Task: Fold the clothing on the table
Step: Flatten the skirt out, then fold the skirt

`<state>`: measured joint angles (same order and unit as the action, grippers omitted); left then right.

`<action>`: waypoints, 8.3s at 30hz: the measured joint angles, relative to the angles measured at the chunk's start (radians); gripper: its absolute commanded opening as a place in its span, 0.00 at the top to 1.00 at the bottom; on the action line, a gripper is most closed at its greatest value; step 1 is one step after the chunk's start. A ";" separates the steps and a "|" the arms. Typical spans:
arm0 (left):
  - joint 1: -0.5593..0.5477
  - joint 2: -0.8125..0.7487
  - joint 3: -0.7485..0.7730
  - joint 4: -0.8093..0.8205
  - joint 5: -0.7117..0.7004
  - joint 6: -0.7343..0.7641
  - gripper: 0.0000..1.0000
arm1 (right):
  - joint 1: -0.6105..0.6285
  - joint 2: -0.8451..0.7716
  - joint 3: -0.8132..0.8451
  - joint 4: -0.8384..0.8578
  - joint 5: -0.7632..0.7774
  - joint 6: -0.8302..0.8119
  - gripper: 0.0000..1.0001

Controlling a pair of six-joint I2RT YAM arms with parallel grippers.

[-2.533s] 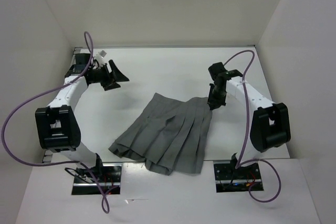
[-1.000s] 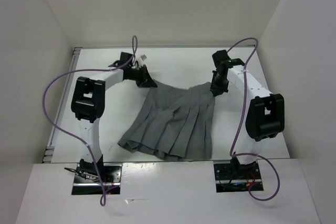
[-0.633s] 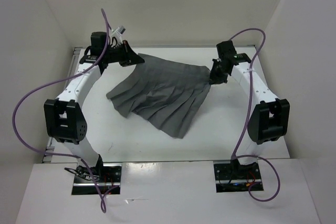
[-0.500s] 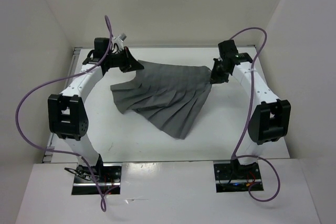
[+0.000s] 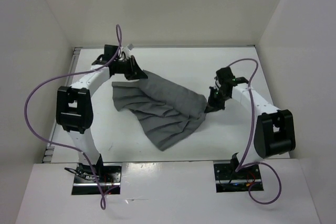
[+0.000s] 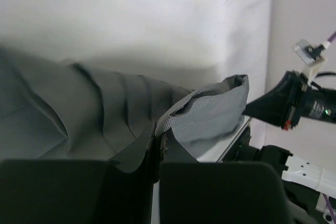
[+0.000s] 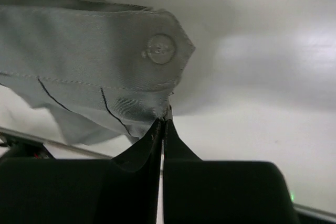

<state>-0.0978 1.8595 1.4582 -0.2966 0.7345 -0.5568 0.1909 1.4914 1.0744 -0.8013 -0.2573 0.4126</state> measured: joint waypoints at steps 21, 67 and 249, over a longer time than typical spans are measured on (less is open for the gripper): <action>-0.040 0.228 -0.010 -0.116 -0.278 0.000 1.00 | 0.183 0.111 -0.044 0.007 0.063 0.158 0.44; 0.028 0.224 -0.013 -0.148 -0.175 0.034 1.00 | 0.046 0.228 -0.049 0.343 0.103 0.407 1.00; -0.014 0.200 -0.098 0.166 -0.327 -0.055 0.52 | 0.095 0.206 0.055 0.103 0.402 0.331 0.36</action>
<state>-0.1120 2.0598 1.3602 -0.1307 0.4072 -0.6121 0.2855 1.6970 1.1294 -0.6979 0.1448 0.7433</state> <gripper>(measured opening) 0.554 0.637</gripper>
